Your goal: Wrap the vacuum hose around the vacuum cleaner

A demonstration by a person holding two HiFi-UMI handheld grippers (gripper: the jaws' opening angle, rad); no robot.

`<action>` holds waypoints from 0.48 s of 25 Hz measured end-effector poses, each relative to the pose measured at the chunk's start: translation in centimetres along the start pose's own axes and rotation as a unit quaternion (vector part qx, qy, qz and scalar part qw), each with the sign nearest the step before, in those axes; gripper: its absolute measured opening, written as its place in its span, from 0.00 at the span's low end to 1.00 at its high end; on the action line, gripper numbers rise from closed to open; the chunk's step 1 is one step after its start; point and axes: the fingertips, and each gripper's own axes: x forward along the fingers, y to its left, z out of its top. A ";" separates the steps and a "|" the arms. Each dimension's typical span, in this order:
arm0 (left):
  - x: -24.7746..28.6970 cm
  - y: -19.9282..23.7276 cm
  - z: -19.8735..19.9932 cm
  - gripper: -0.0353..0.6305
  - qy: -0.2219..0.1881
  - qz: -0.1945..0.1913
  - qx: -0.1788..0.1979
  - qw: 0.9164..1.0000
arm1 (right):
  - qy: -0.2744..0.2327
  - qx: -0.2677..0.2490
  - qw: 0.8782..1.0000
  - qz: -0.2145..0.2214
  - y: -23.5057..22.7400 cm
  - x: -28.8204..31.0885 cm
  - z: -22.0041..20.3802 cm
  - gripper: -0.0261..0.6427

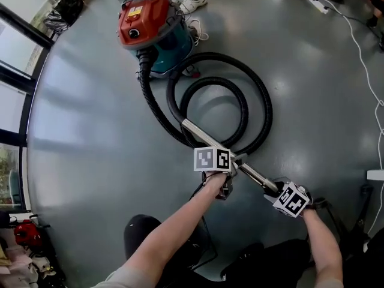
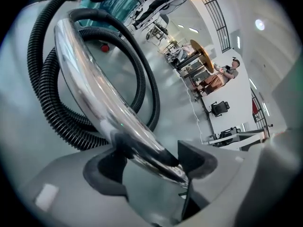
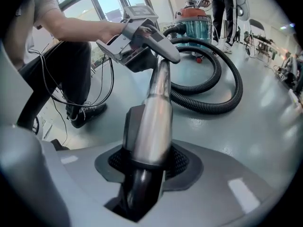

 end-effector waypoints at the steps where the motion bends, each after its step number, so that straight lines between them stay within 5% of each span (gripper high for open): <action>1: 0.4 0.6 -0.2 0.54 0.002 0.000 -0.005 1.000 | -0.002 -0.003 1.000 -0.002 -0.3 0.7 -0.3 0.31; 6: 0.8 3.1 -0.7 0.56 -0.008 0.014 -0.001 1.000 | -0.001 -0.020 1.000 -0.003 -2.2 3.4 -1.2 0.31; 12: -1.0 4.3 -3.0 0.48 0.023 0.091 0.140 0.986 | 0.008 -0.038 0.999 0.008 -3.6 4.7 -2.3 0.32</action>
